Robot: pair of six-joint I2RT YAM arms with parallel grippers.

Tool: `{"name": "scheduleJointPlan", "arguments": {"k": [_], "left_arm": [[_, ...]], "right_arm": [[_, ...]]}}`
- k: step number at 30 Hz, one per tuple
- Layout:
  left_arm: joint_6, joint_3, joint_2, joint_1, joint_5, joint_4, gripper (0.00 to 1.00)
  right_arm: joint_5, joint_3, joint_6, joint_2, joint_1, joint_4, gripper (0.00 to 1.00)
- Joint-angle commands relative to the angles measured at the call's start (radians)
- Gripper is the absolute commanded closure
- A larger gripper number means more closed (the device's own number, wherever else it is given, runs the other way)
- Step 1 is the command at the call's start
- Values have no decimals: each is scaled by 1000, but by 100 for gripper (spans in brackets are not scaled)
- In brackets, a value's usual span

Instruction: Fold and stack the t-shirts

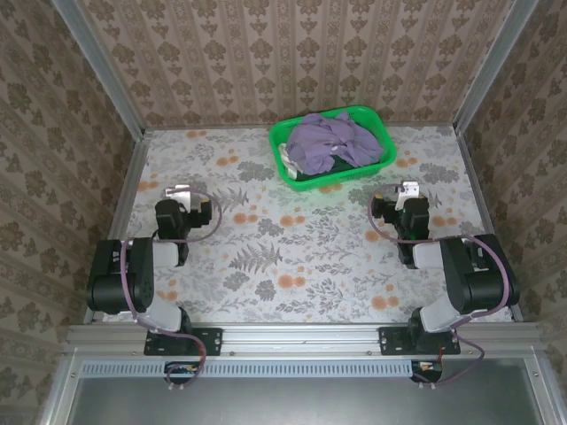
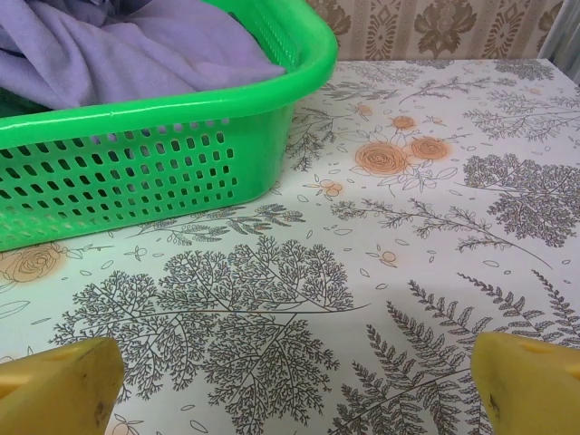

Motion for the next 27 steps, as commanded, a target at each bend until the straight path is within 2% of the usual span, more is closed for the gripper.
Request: {"name": "scheduleJointPlan", "arguments": {"k": [1,27], "left_arm": [[12,4,0,0,6,30,0],[2,6,1,11,23,27,0]], "right_arm": [[-16,14,-5,-1,3,-3,1],[-39,20,3,-4,-12,-11,1]]}}
